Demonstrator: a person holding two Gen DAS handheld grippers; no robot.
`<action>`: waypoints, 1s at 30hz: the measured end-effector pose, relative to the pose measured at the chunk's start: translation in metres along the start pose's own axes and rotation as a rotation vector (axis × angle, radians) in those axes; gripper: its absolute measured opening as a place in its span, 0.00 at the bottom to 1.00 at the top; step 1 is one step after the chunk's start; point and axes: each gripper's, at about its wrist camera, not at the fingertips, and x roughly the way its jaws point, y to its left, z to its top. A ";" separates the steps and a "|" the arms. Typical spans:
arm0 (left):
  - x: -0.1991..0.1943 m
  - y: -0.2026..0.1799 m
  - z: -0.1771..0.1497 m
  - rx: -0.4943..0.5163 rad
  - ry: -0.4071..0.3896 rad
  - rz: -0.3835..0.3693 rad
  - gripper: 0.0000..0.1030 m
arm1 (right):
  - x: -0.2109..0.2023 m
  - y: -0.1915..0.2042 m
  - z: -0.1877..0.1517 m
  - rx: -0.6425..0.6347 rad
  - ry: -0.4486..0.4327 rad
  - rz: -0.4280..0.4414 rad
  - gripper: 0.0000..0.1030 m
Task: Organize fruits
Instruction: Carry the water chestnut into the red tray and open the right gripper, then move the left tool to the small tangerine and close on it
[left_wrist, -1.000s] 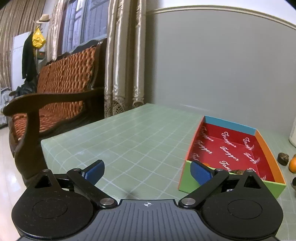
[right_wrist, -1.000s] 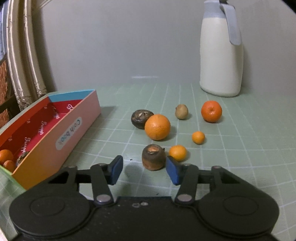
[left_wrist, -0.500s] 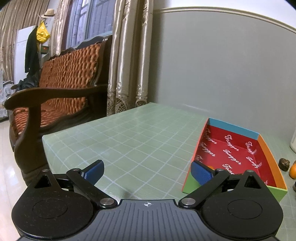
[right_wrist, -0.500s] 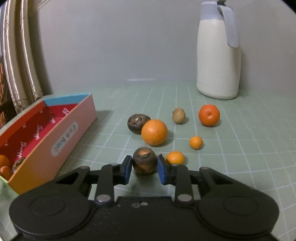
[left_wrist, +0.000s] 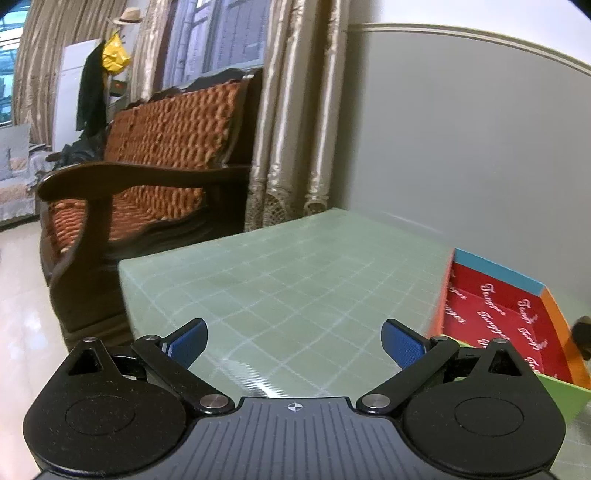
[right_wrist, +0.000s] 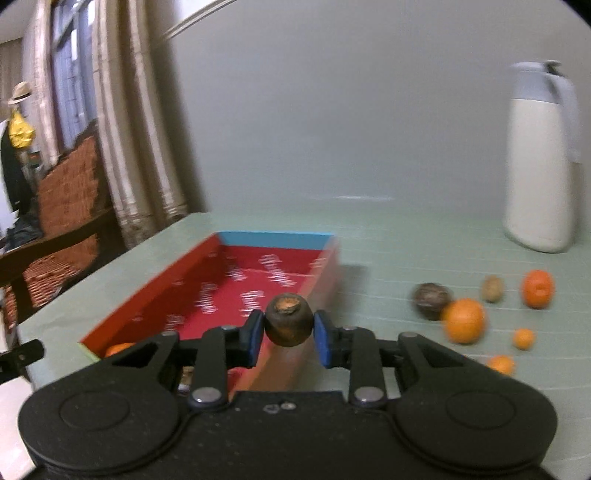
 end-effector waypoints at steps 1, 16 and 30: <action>0.000 0.004 0.000 -0.005 0.000 0.006 0.97 | 0.004 0.007 0.000 -0.008 0.008 0.017 0.28; 0.008 0.033 0.002 -0.065 0.014 0.031 0.97 | 0.044 0.075 -0.006 -0.113 0.101 0.121 0.28; 0.004 0.020 0.001 -0.034 0.008 0.020 0.97 | 0.026 0.060 -0.009 -0.079 0.077 0.130 0.66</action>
